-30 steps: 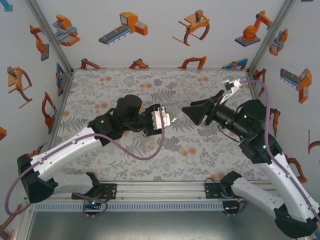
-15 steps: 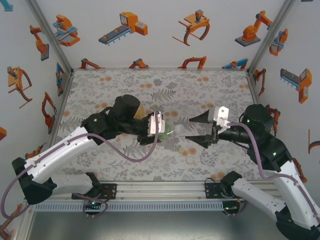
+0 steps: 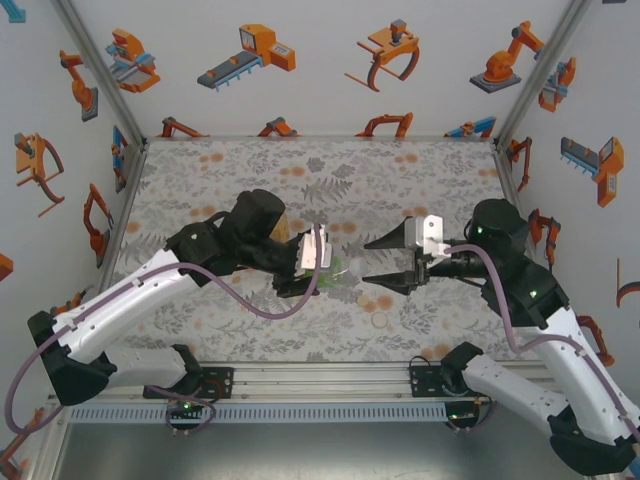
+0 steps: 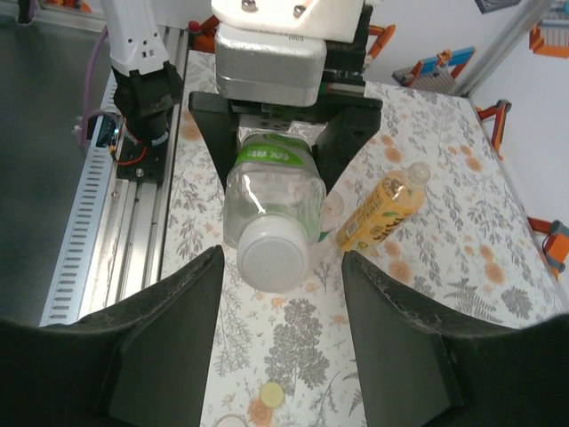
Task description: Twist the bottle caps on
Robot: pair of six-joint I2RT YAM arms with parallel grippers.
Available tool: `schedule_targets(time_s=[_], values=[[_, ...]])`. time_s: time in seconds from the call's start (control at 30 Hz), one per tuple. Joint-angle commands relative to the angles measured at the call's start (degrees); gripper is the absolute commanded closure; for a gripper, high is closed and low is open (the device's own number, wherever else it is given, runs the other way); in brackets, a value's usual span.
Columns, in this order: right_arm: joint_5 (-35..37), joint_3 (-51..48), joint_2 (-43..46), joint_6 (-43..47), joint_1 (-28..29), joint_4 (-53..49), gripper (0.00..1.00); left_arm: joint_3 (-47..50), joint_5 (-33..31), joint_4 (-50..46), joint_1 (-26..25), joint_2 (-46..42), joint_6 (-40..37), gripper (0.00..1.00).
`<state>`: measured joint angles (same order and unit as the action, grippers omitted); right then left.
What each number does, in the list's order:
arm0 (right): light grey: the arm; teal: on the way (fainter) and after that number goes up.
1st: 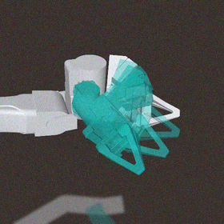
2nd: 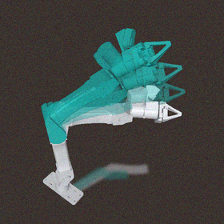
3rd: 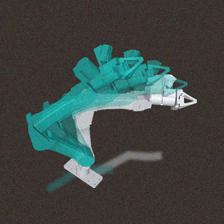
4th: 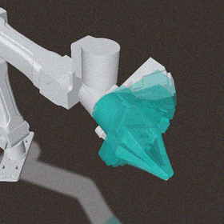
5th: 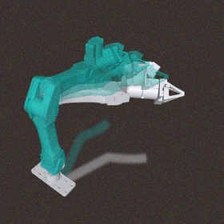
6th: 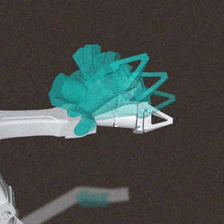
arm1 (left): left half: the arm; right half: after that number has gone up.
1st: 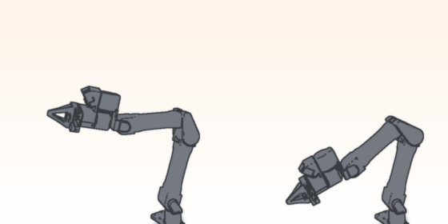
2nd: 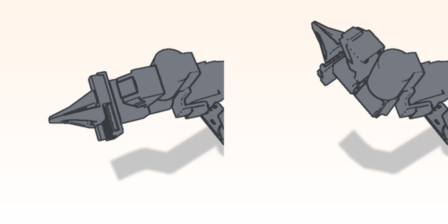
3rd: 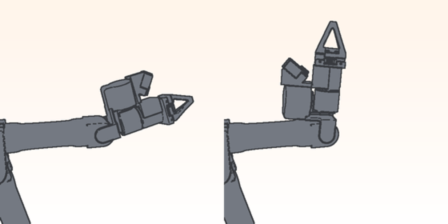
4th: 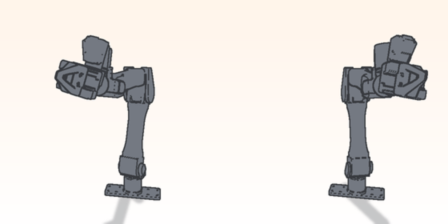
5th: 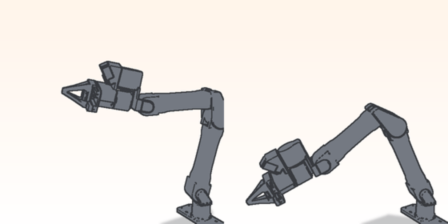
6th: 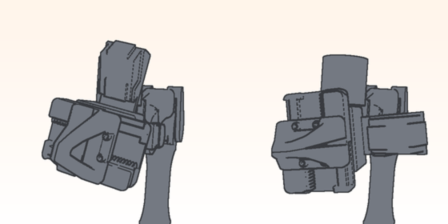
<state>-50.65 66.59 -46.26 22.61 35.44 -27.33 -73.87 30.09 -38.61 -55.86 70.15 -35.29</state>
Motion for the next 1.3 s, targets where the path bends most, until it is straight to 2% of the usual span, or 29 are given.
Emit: schedule_targets(time_s=[0.0,0.47,0.73,0.93,1.13,1.27], values=[[-3.5,-0.9,-0.7,-0.7,0.4,4.2,0.48,-2.0,2.6,-1.0,-0.2,0.4,0.5,1.0],[-2.9,-2.7,-0.9,-1.1,1.1,4.9,0.59,-1.9,3.4,-0.8,-0.2,-0.1,0.3,1.0],[-2.3,-3.0,-0.8,-2.3,1.2,5.6,0.8,-1.7,2.7,0.4,-0.2,-0.1,0.0,1.0],[1.6,-1.7,-1.3,-7.9,1.2,5.3,1.0,0.1,0.4,3.9,-0.2,-0.8,-0.3,1.0],[9.3,-1.5,-0.9,-17.8,1.3,6.3,1.0,4.7,-7.1,13.8,-0.3,-3.4,0.3,1.0],[15.2,-3.2,-1.4,-29.8,1.2,10.7,1.0,7.3,-13.4,21.7,-0.2,-4.1,0.5,1.0]])
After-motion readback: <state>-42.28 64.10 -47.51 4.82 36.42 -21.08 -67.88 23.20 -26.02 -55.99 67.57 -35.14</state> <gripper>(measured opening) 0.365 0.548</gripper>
